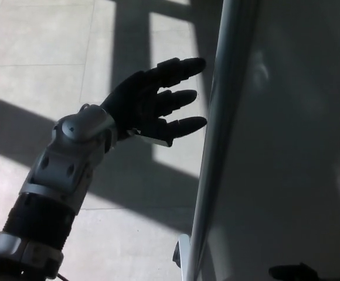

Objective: A white board is being place on the right hand side and parallel to the robot and the robot uses its left hand to grab on the leftside of the whiteboard and drag the whiteboard from the right hand side to the left hand side

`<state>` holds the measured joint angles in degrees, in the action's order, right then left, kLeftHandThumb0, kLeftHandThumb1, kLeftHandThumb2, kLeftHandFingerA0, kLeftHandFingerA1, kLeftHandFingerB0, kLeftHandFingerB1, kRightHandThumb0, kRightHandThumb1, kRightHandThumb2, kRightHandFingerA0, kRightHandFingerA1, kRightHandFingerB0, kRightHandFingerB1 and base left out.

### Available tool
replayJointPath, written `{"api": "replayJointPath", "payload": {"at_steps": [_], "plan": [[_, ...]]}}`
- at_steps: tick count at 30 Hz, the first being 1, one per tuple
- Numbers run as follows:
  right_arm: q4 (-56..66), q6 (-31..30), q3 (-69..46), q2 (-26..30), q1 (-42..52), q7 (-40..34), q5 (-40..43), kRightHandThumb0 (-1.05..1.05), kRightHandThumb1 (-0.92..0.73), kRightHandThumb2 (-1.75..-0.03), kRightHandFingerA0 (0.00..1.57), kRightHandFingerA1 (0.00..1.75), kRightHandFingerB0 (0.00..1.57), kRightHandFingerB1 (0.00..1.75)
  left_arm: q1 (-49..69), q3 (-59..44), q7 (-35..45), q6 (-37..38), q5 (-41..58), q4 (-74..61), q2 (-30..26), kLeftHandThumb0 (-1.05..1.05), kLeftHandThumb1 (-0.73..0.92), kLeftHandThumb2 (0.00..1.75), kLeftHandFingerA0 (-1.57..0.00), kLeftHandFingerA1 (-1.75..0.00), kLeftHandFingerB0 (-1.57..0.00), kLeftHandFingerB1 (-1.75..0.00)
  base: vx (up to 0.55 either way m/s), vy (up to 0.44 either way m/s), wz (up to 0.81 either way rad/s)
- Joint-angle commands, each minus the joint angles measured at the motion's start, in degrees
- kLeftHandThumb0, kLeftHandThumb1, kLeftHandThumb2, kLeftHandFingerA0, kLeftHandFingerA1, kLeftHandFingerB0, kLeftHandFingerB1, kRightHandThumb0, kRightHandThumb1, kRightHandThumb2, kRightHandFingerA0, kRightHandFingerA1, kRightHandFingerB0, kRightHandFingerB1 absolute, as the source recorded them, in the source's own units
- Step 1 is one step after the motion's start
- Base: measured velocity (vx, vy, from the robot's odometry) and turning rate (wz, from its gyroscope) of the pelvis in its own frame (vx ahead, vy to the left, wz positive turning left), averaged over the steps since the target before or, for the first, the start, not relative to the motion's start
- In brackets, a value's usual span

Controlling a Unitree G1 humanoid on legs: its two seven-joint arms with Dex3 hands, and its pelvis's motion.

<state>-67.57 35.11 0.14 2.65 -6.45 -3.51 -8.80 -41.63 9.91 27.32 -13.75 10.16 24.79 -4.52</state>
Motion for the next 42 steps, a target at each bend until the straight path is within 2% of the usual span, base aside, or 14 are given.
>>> {"api": "replayJointPath", "payload": {"at_steps": [1, 9, 13, 21, 22, 23, 24, 31, 32, 34, 35, 36, 37, 42], "plan": [[0.31, -0.51, 0.17, 0.74, -0.29, -0.76, -0.1, -0.44, -0.7, -0.76, 1.11, 0.99, 0.41, 0.9, -3.03, -1.54, -0.65, -5.72, 0.83, 1.75, 2.27, -0.58, 0.35, 0.77, 0.0, -0.19, -0.01, -0.21, 0.0, 0.0, 0.0], [0.33, 0.62, -0.12, 0.95, -0.41, 0.03, 0.43, -0.47, -0.68, -0.75, 1.06, 1.0, 0.42, 0.92, -6.21, -3.24, -1.12, -6.1, 0.1, 5.37, 4.49, -0.63, 0.43, 0.54, -0.01, -0.27, 0.0, -0.25, 0.0, 0.0, 0.0], [0.19, 0.93, -0.4, 0.93, -0.94, 0.49, 0.67, -0.5, -0.67, -0.74, 1.04, 0.99, 0.44, 0.91, -7.95, -3.48, -0.49, -5.25, -0.05, 6.95, 5.43, -0.58, 0.38, 0.77, -0.05, -0.28, -0.05, -0.23, 0.0, 0.0, 0.0], [0.21, 0.19, -0.31, 0.93, -1.15, 0.2, 0.37, -0.53, -0.69, -0.72, 1.02, 0.94, 0.42, 0.88, -8.92, -2.17, -1.37, -5.46, -1.11, 8.38, 9.22, -0.56, 0.34, 0.78, -0.02, -0.28, -0.02, -0.25, 0.0, 0.0, 0.0], [0.09, -0.08, -0.2, 1.06, -1.17, 0.36, 0.25, -0.53, -0.7, -0.72, 1.11, 0.95, 0.42, 0.86, -8.52, -1.74, -1.71, -5.33, -1.38, 8.37, 9.9, -0.69, 0.41, 0.53, -0.13, -0.3, -0.04, -0.25, 0.0, 0.0, 0.0], [0.14, -0.06, -0.14, 1.08, -1.1, 0.38, 0.2, -0.56, -0.54, -1.0, 1.07, 0.99, 0.45, 0.79, -8.3, -1.65, -1.89, -5.4, -1.5, 8.27, 10.07, -0.71, 0.41, 0.55, -0.15, -0.32, -0.03, -0.23, 0.0, 0.0, 0.0], [0.18, 0.17, -0.02, 1.15, -1.03, 0.31, 0.06, -0.54, -0.7, -0.72, 1.06, 0.94, 0.42, 0.86, -8.04, -1.51, -2.11, -5.32, -1.78, 8.36, 10.26, -0.71, 0.43, 0.54, -0.18, -0.32, -0.02, -0.24, 0.0, 0.0, 0.0], [0.1, 0.76, -0.24, 1.3, -1.29, 0.92, 0.49, -0.53, -0.69, -0.73, 1.0, 0.92, 0.43, 0.87, -8.74, -1.3, -1.38, -4.66, -2.3, 11.12, 10.45, -0.67, 0.42, 0.54, -0.19, -0.34, -0.02, -0.24, 0.0, 0.0, 0.0], [-0.09, 1.12, -0.66, 1.05, -1.41, 1.62, 1.12, -0.53, -0.68, -0.73, 1.0, 0.91, 0.44, 0.87, -7.9, -1.43, -1.49, -4.81, -2.17, 10.93, 10.52, -0.63, 0.38, 0.69, -0.39, -0.46, -0.08, -0.35, 0.0, 0.0, 0.0], [-0.18, 1.28, -0.92, 0.93, -1.47, 1.98, 1.35, -0.53, -0.68, -0.73, 1.0, 0.91, 0.44, 0.87, -7.54, -1.52, -1.53, -4.85, -2.15, 10.88, 10.57, -0.63, 0.38, 0.69, -0.39, -0.46, -0.08, -0.35, 0.0, 0.0, 0.0], [-0.22, 1.04, -0.93, 0.93, -1.61, 2.01, 1.26, -0.55, -0.69, -0.72, 1.02, 0.9, 0.43, 0.86, -5.77, -1.62, -4.47, -2.4, -3.15, 9.7, 11.28, -0.39, 0.53, 0.56, -0.82, -0.47, -0.42, -0.34, 0.0, 0.0, 0.0], [-0.23, 1.02, -0.96, 0.93, -1.63, 2.04, 1.24, -0.55, -0.69, -0.72, 1.02, 0.9, 0.43, 0.86, -5.56, -1.66, -4.8, -2.13, -3.31, 9.54, 11.38, -0.39, 0.53, 0.56, -0.82, -0.47, -0.42, -0.34, 0.0, 0.0, 0.0], [-0.31, 0.94, -0.99, 0.95, -1.7, 2.12, 1.22, -0.55, -0.69, -0.72, 1.04, 0.91, 0.43, 0.86, -4.92, -1.64, -5.29, -0.36, -3.76, 9.63, 11.46, -0.29, 0.71, 0.63, -1.03, -0.54, -0.72, -0.44, 0.0, 0.0, 0.0], [-0.41, 0.72, -1.13, 1.05, -1.91, 2.63, 1.26, -0.54, -0.69, -0.73, 1.08, 0.9, 0.44, 0.84, -2.09, -3.6, -10.19, 1.08, -4.43, 7.03, 11.37, -0.23, 0.76, 0.63, -1.0, -0.67, -0.83, -0.55, 0.0, 0.0, 0.0]]}}
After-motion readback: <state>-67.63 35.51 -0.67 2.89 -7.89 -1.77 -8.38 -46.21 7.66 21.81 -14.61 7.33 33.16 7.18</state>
